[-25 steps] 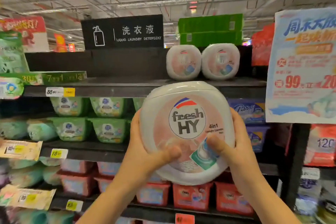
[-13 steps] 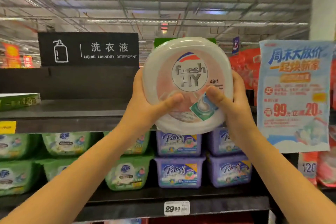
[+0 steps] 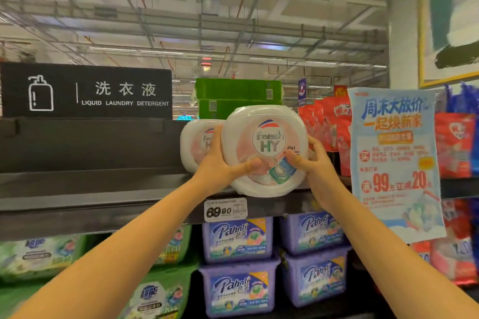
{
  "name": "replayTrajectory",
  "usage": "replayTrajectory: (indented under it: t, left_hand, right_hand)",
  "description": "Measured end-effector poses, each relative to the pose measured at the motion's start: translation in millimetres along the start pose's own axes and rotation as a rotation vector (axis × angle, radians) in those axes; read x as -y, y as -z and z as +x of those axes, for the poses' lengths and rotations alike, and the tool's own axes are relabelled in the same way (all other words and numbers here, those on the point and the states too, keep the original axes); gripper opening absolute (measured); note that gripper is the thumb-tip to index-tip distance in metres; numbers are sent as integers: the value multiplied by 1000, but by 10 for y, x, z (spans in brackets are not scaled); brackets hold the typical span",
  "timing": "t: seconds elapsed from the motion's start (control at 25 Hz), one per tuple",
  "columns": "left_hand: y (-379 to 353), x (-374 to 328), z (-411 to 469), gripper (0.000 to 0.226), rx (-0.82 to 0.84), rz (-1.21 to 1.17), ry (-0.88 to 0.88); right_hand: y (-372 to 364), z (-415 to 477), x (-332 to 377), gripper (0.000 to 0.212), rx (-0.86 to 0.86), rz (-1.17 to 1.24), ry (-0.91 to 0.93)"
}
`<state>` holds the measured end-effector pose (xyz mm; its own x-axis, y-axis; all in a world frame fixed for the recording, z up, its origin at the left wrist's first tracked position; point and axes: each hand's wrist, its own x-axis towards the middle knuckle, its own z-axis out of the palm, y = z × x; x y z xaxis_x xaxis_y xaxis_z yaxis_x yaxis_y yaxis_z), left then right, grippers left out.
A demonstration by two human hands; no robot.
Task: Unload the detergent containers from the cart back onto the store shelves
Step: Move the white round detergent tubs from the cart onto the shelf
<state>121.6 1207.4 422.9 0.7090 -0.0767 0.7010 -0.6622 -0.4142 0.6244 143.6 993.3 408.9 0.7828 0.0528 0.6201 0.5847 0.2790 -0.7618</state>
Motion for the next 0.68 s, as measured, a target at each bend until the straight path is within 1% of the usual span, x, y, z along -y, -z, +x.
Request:
replayTrajectory:
  t: [0.2,0.24,0.32,0.36,0.4,0.44,0.52,0.6,0.68]
  left_hand:
    - [-132,95,139,122,-39,139,104]
    - [-169,99,167,119,-54,183,125]
    - [-281,114,212,98,-101,242,158]
    - [-339,130,231,86,-110,231,172]
    - [-387,156,256,80,-95,204,187]
    - [-423,187,285,79,-64,176,201]
    - [-450,265,350,86,-18,112,229]
    - [-474,323,400,91,-49,71,256]
    - [-522,359,448,86,-84,96,280]
  right_hand:
    - [134,165,-93,57,-27,-165,0]
    - [145,196,-126,53,-59,-186,3]
    - [144,245,-215,51,-165,-218,12]
    - [141,264,-256,51,-217,-239,20]
    - [146,291,-290,49,-261,-265,23]
    - [164,327,-314,48,-295,-293,14]
    - [222,409,-335,49,-321,-358,-38]
    - [276,485,-340,53,-313,-400,-82]
    - [299,538,-372,49,-343,-415,-82]
